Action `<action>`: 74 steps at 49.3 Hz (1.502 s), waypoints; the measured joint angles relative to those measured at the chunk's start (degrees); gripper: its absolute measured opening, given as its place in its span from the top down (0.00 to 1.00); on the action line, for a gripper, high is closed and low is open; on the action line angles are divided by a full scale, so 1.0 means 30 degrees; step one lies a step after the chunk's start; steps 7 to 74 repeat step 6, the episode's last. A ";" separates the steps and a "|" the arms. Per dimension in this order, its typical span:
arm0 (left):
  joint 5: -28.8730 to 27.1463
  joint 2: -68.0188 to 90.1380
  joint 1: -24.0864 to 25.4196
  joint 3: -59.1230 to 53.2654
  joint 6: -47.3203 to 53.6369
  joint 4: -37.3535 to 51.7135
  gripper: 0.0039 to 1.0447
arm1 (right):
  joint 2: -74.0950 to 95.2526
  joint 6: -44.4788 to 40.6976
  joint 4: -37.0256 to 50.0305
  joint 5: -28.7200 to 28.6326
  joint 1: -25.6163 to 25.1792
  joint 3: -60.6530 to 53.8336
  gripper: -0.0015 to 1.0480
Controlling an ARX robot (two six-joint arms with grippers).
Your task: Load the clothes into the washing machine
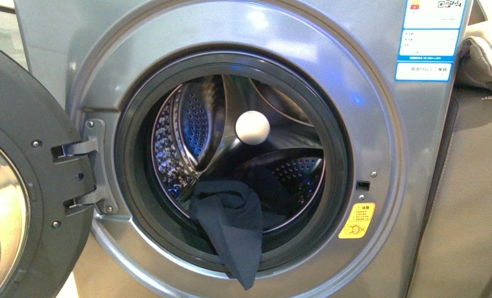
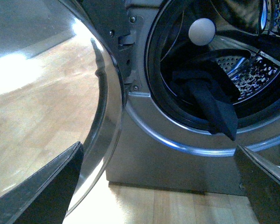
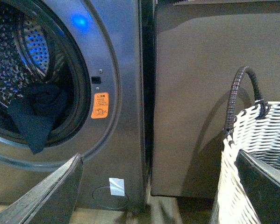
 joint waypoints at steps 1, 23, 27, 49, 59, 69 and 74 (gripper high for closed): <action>0.0000 0.0000 0.0000 0.0000 0.0000 0.0000 0.06 | 0.0000 0.0000 0.0000 0.0000 0.0000 0.0000 0.07; 0.0000 0.0000 0.0000 0.0000 0.0000 0.0000 0.06 | 0.0000 0.0000 0.0000 0.0000 0.0000 0.0000 0.07; 0.0000 0.0000 0.0000 0.0000 0.0000 0.0000 0.06 | 0.0000 0.0000 0.0000 0.0000 0.0000 0.0000 0.07; 0.0000 0.0000 0.0000 0.0000 0.0000 0.0000 0.06 | 0.0000 0.0000 0.0000 0.0000 0.0000 0.0000 0.07; 0.0000 0.0000 0.0000 0.0000 0.0000 0.0000 0.06 | 0.0000 0.0000 0.0000 0.0000 0.0000 0.0000 0.07; 0.0000 0.0000 0.0000 0.0000 0.0000 0.0000 0.06 | 0.0000 0.0000 0.0000 0.0000 0.0000 0.0000 0.07; 0.0000 0.0000 0.0000 0.0000 0.0000 0.0000 0.06 | 0.0000 0.0000 0.0000 0.0000 0.0000 0.0000 0.07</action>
